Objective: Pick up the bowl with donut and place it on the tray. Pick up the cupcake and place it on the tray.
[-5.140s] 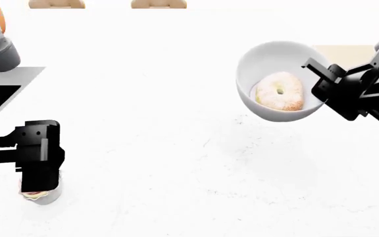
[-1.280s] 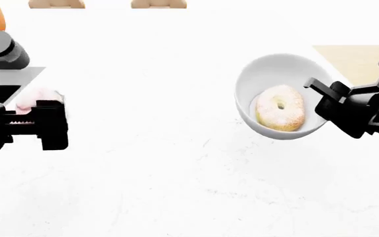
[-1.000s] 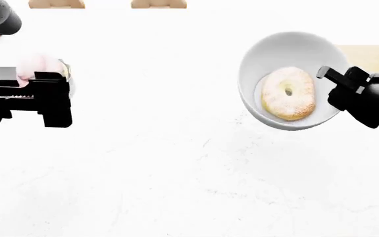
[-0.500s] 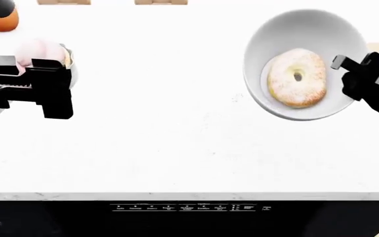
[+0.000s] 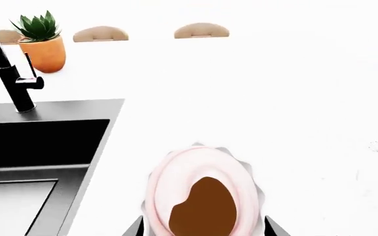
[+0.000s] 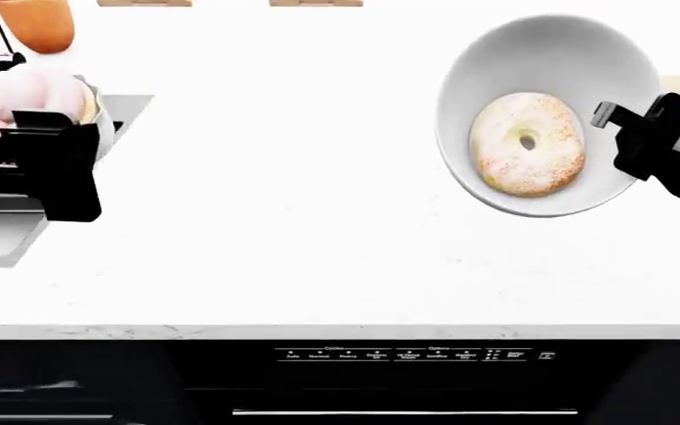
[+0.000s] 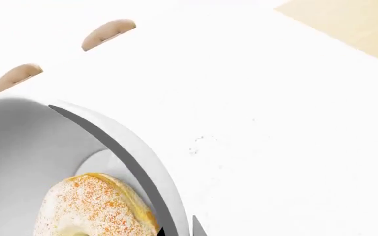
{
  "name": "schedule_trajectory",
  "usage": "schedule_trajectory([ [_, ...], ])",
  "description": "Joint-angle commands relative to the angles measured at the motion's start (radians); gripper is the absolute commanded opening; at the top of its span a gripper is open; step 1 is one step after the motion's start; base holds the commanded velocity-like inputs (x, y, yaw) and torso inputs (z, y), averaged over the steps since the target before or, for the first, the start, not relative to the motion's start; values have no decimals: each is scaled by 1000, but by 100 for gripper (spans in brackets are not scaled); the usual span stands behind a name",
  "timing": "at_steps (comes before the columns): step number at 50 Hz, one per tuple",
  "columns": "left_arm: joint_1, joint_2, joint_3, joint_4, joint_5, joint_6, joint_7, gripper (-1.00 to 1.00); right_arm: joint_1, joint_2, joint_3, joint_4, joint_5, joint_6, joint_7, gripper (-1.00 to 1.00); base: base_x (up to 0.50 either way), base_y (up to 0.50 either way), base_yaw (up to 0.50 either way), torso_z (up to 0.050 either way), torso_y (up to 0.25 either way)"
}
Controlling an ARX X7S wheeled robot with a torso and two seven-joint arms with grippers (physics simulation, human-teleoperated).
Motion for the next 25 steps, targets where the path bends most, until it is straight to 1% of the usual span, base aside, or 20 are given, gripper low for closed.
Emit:
schedule_trajectory([
  [1,-27,-32,-29,23,-18,-1,-15,-100,2,10,11,-6,-12,1,-14,-100,0,500,0,0,0],
  [25,-22,-50,-61,31,-34,-18,-27,-100,-26,35,15,-18,-13,-10,-30,-100,0,500,0,0,0],
])
